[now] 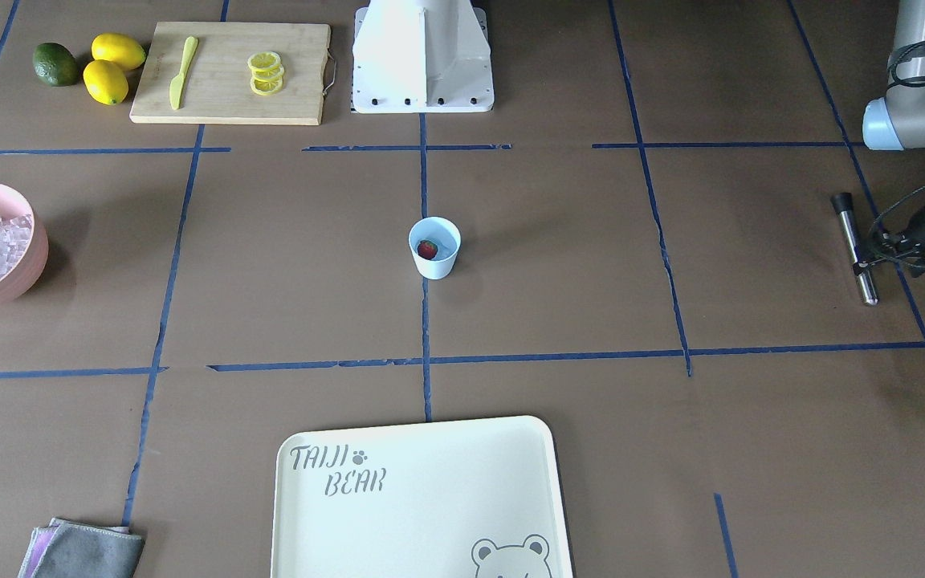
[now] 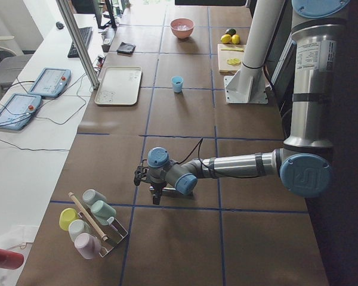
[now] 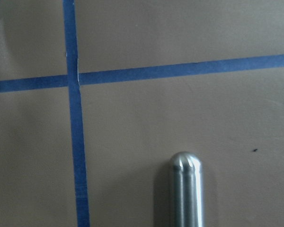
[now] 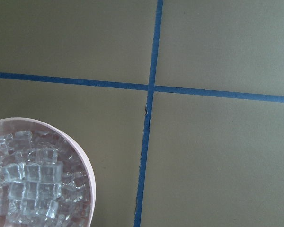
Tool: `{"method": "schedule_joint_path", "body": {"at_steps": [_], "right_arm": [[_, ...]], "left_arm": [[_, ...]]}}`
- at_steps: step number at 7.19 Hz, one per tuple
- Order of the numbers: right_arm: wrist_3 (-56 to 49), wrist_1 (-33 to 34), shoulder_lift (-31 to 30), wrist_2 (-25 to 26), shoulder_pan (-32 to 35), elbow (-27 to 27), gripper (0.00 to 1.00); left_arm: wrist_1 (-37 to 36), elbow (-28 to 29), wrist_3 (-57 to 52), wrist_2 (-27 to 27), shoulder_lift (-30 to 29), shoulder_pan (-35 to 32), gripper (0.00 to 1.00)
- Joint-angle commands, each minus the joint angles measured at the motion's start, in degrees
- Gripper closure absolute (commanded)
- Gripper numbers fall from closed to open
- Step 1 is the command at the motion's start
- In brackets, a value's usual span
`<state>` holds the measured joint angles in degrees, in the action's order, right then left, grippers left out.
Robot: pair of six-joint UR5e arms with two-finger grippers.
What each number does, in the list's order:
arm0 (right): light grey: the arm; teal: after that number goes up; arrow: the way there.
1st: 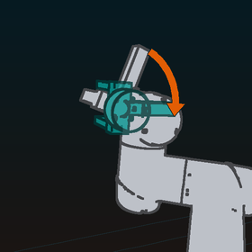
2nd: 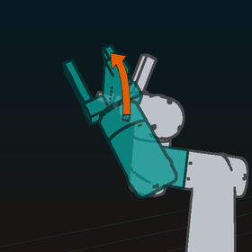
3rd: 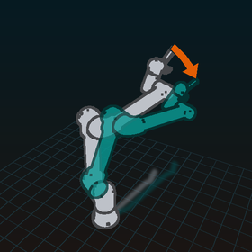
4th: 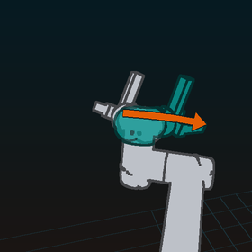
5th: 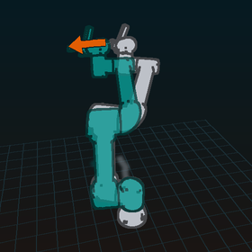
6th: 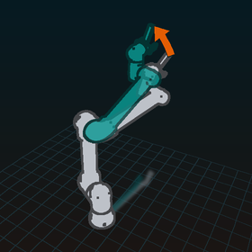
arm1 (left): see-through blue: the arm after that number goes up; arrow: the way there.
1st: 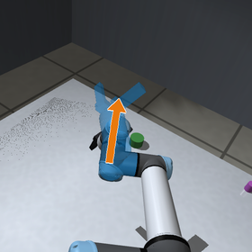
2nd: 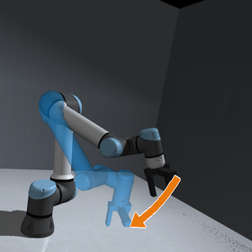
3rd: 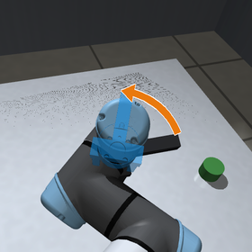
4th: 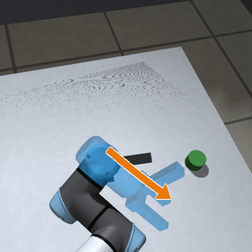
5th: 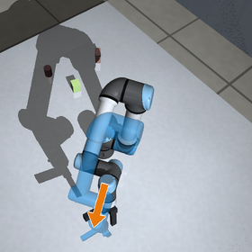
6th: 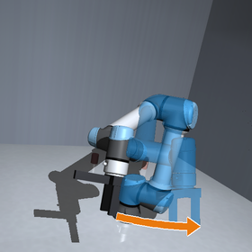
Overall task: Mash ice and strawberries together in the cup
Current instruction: 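Lower the left gripper around the steel rod and grasp it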
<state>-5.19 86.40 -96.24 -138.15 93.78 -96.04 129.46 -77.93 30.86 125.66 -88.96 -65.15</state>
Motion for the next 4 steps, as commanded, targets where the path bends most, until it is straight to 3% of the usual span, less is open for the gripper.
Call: {"method": "schedule_joint_path", "body": {"at_steps": [1, 4], "right_arm": [[0.00, 0.00, 0.18, 0.07, 0.00, 0.06, 0.01], [-0.08, 0.00, 0.18, 0.07, 0.00, 0.15, 0.01]], "left_arm": [[1.05, -0.20, 4.19, 0.02, -0.25, 0.11, 0.00], [2.73, 0.23, 5.44, 0.02, -0.25, 1.51, 0.00]]}}
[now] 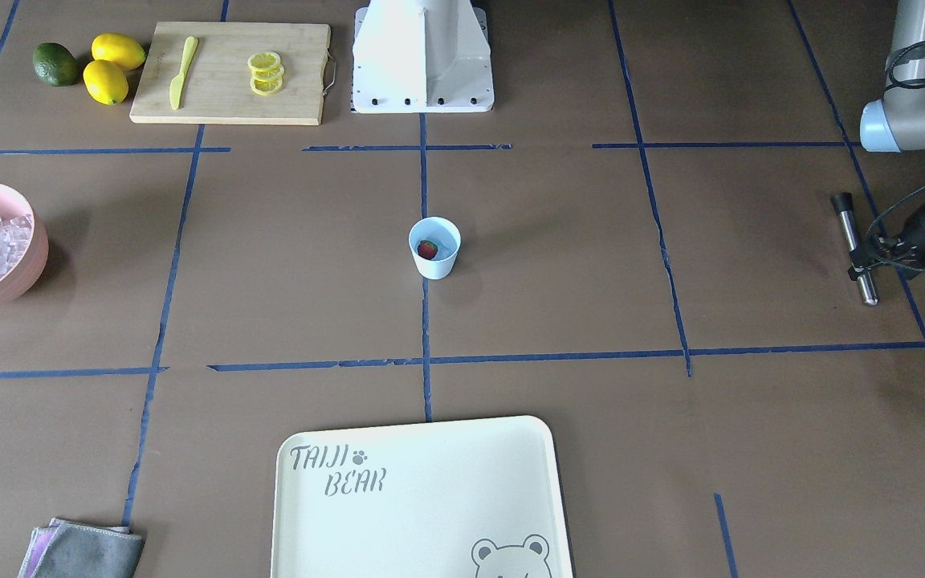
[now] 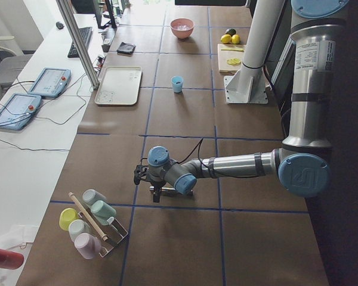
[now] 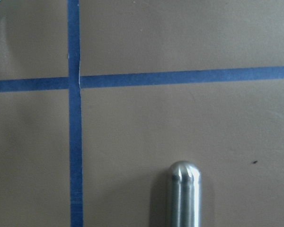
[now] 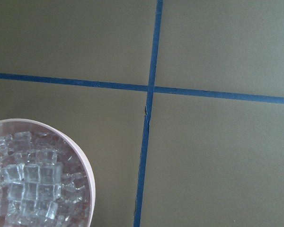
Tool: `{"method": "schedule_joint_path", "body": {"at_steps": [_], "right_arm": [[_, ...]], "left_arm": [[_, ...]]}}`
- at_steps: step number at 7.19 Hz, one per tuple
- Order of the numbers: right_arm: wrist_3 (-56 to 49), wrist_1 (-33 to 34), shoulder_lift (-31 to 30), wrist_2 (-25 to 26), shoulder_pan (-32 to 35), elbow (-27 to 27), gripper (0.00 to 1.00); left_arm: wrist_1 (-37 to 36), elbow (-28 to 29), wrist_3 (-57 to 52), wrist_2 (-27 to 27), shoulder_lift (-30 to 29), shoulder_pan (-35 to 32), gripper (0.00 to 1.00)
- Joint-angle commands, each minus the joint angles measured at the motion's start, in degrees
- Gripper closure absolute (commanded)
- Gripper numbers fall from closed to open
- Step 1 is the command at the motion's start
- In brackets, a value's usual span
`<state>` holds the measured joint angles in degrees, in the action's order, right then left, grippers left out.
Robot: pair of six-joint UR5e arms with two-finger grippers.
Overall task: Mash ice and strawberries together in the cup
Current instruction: 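Lower the left gripper around the steel rod and grasp it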
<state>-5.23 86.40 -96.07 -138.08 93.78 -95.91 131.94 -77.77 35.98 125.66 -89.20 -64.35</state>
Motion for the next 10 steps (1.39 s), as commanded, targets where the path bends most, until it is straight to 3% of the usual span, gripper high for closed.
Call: {"method": "schedule_joint_path", "body": {"at_steps": [1, 4, 5, 6, 8, 9, 10], "right_arm": [[0.04, 0.00, 0.00, 0.00, 0.00, 0.11, 0.01], [0.04, 0.00, 0.00, 0.00, 0.00, 0.11, 0.01], [-0.05, 0.00, 0.09, 0.00, 0.00, 0.02, 0.01], [-0.05, 0.00, 0.09, 0.00, 0.00, 0.02, 0.01], [0.04, 0.00, 0.18, 0.00, 0.00, 0.02, 0.01], [0.04, 0.00, 0.18, 0.00, 0.09, 0.02, 0.01], [0.04, 0.00, 0.09, 0.00, 0.00, 0.02, 0.01]], "left_arm": [[0.33, 0.08, 0.32, 0.02, -0.09, 1.59, 0.00], [1.30, 1.21, 0.32, 0.02, -0.09, 1.77, 0.00], [2.00, 1.48, 0.23, 0.02, 0.08, 1.77, 0.17], [3.92, 2.09, -0.29, 0.02, 0.52, 1.77, 0.53], [8.15, 2.71, -0.39, 3.42, 0.78, 1.69, 0.93], [8.16, 1.58, -0.47, 7.10, 0.87, 1.08, 0.99], [7.55, -0.52, -0.47, 7.75, 0.87, 0.55, 1.00]]}}
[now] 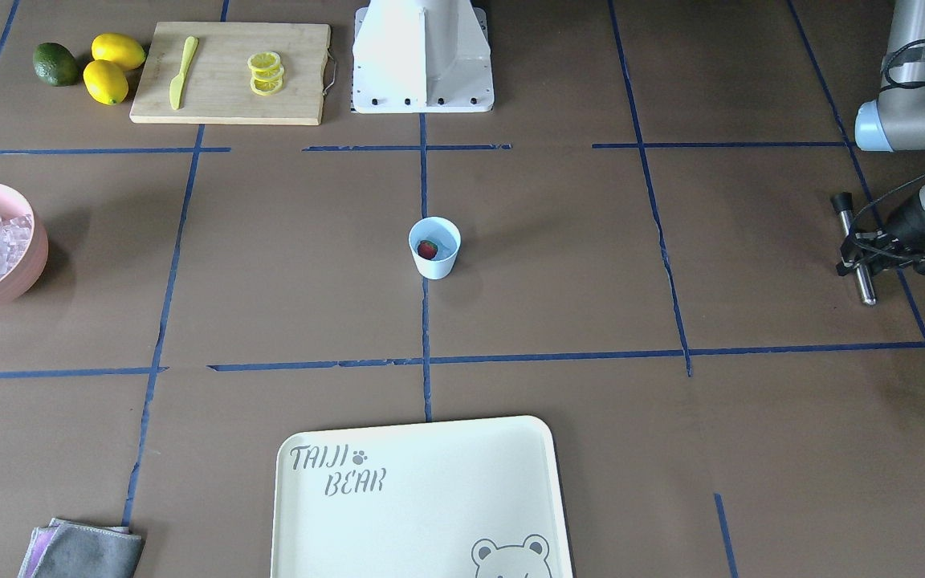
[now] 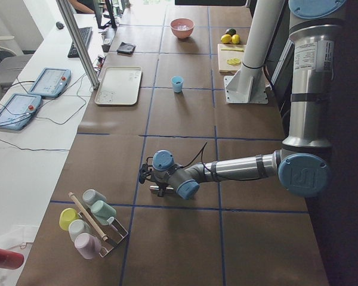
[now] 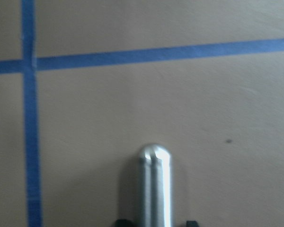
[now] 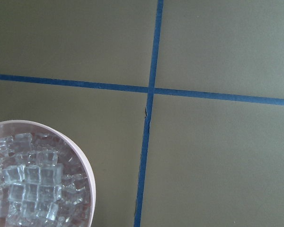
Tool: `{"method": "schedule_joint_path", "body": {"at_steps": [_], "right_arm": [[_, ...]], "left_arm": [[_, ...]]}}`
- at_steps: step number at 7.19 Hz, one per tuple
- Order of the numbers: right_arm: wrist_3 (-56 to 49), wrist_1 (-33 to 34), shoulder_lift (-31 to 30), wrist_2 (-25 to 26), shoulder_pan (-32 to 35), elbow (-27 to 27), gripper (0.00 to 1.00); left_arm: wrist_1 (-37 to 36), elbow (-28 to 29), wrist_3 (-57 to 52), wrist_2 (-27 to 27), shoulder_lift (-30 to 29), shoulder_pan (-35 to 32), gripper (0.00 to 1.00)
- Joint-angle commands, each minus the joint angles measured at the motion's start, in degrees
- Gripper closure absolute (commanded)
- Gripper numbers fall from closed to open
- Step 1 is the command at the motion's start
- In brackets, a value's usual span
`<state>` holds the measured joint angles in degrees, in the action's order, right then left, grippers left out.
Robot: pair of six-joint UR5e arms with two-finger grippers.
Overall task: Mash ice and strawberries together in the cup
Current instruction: 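Lower the left gripper around the steel rod and grasp it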
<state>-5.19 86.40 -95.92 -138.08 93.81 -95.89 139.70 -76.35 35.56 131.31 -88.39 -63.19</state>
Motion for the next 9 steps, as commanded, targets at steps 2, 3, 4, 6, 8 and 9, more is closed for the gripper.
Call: {"method": "schedule_joint_path", "body": {"at_steps": [2, 3, 4, 6, 8, 9], "right_arm": [[0.00, 0.00, -0.06, 0.00, -0.03, 0.00, 0.01], [0.09, 0.09, -0.06, -0.09, -0.03, 0.00, 0.01], [0.09, 0.09, -0.06, -0.17, 0.06, -0.17, 0.01], [0.18, 0.09, -0.06, -0.53, 0.06, -0.61, 0.01], [0.18, 0.18, 0.12, -0.35, -0.03, -1.84, 0.01], [0.18, 0.44, 0.73, -0.35, 0.06, -1.85, 0.01]], "left_arm": [[-0.57, -2.57, 0.04, 2.37, -0.29, -2.98, 1.00], [-3.53, -5.10, 0.04, 2.28, -0.29, -3.17, 1.00], [-9.91, -11.65, 0.04, 2.28, -0.29, -3.95, 1.00], [-22.23, -27.90, 0.13, 1.50, -1.07, -4.14, 1.00], [-22.28, -33.23, 1.08, -4.53, -7.80, -3.27, 1.00], [-22.19, -34.12, 5.97, -7.36, -12.63, -0.91, 1.00]]}}
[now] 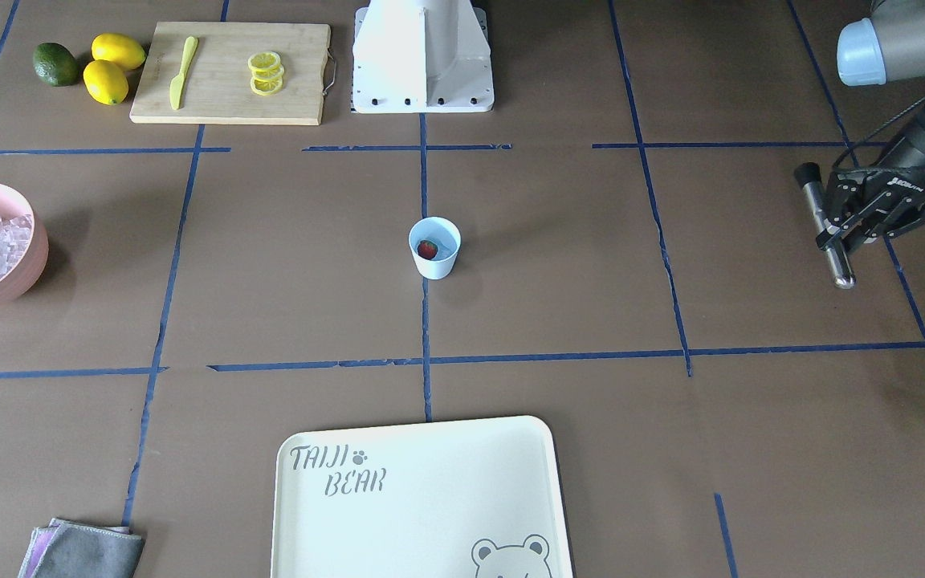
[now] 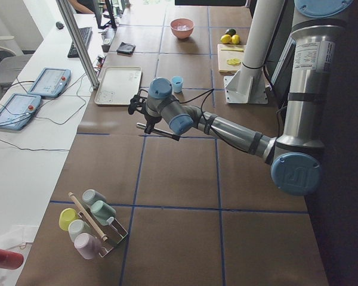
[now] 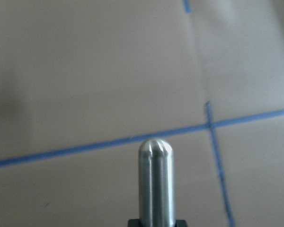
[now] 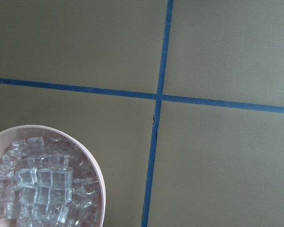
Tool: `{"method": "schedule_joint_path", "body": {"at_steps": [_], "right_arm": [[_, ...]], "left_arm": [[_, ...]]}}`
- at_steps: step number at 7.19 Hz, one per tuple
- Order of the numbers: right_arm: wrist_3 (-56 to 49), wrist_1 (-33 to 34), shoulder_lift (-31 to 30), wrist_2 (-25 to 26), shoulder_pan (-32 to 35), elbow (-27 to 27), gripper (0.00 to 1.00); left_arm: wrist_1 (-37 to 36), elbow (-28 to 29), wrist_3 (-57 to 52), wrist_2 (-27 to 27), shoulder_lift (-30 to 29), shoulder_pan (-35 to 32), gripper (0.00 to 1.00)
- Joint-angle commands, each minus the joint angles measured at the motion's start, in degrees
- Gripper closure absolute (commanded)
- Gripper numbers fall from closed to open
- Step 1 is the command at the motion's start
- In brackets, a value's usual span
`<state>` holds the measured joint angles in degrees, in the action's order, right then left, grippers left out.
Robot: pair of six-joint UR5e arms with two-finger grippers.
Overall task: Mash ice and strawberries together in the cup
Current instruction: 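Lift the steel rod upright with the left gripper and carry it over the cup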
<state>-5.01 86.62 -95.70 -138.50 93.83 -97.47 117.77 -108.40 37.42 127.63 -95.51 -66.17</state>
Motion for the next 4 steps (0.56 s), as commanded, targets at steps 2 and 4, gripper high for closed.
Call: {"method": "schedule_joint_path", "body": {"at_steps": [2, 4], "right_arm": [[-0.09, 0.22, 0.51, 0.25, 0.03, -0.18, 0.00], [0.00, 0.48, 0.51, 0.08, -0.05, -0.18, 0.00]], "left_arm": [[1.48, -8.81, 8.28, -12.10, -8.73, 8.65, 1.00], [15.90, -9.73, 18.43, -20.71, -8.82, 14.64, 1.00]]}}
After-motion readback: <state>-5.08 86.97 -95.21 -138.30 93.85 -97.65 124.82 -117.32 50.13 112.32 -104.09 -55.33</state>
